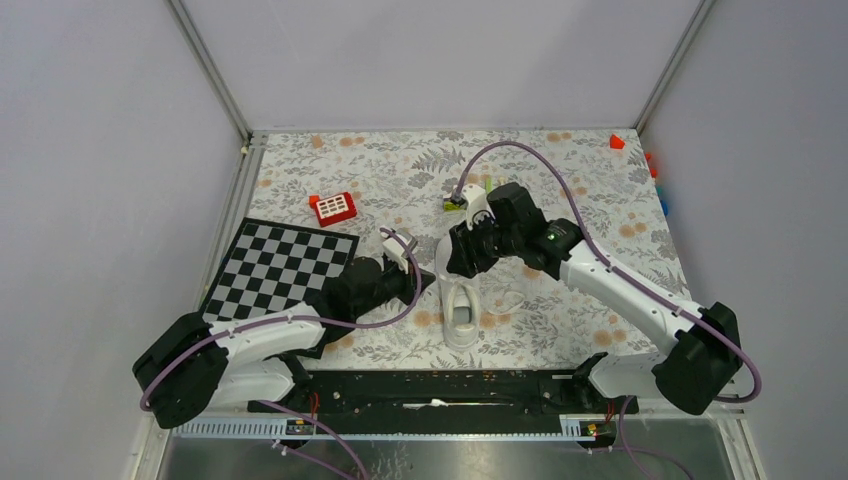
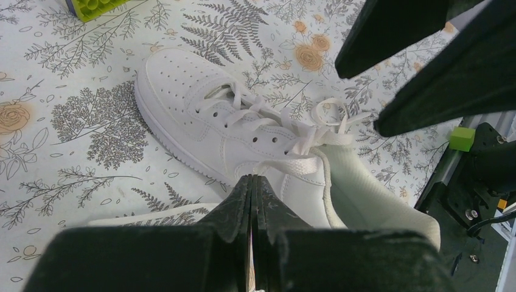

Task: Tie the shoes
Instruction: Wrap the shoelace around the shoelace.

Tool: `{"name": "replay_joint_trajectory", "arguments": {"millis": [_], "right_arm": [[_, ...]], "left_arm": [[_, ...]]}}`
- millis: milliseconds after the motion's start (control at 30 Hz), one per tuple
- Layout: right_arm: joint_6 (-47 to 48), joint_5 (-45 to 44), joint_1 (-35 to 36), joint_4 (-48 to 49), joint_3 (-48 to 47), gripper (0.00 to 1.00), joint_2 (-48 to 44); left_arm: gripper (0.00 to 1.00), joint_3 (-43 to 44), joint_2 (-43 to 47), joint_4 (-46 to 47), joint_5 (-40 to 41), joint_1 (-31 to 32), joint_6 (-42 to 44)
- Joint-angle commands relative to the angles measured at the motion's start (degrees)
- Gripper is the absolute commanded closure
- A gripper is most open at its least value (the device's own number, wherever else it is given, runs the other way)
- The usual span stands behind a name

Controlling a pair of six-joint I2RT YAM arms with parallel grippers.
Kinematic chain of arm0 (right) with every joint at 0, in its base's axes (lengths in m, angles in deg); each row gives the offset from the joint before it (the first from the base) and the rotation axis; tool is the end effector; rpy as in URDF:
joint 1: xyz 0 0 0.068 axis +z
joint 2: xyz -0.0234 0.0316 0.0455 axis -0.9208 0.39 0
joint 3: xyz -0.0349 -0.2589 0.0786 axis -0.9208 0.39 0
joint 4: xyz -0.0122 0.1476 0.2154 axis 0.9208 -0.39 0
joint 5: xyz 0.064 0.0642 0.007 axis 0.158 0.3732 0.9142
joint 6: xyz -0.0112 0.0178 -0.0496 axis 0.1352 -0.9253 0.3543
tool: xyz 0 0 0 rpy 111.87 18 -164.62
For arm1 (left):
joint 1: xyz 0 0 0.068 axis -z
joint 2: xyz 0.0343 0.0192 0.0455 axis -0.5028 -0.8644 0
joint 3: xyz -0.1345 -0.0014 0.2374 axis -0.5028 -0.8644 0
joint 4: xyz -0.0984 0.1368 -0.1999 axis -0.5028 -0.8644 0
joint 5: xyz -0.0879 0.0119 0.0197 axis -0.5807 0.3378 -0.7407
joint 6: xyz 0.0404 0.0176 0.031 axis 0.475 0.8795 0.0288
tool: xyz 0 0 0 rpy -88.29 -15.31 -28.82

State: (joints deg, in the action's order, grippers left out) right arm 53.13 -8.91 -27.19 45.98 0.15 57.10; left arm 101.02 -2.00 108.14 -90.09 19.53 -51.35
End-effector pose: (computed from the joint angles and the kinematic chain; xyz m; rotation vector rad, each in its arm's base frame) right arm 0.2140 0.1945 0.3121 -0.8653 2.0923 0.8195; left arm 0.1539 -0.1842 0.2058 0.5438 1.8468 -0.8665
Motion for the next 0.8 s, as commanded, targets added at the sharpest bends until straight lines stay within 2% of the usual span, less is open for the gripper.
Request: {"name": "replay_joint_trajectory", "arguments": {"millis": [0, 233, 500, 767], "right_arm": [[7.01, 5.16, -0.16, -2.8, -1.29, 0.5, 1.65], [8.33, 6.26, 1.23, 2.21, 1.97, 0.49, 3.02], [10.78, 4.65, 3.7, 3.38, 1.31, 0.49, 6.36], [9.77, 2.2, 4.06, 5.55, 0.63, 0.56, 7.6]], "left_arm": [[1.0, 2.58, -0.6, 2.2, 0.83, 0.0, 0.05], [1.0, 2.74, -0.05, 2.08, 2.21, -0.02, 0.57], [1.0, 3.43, -0.26, 1.76, 2.04, 0.02, 0.78], [1.0, 3.48, 0.1, 1.74, 1.32, 0.01, 0.66]]}}
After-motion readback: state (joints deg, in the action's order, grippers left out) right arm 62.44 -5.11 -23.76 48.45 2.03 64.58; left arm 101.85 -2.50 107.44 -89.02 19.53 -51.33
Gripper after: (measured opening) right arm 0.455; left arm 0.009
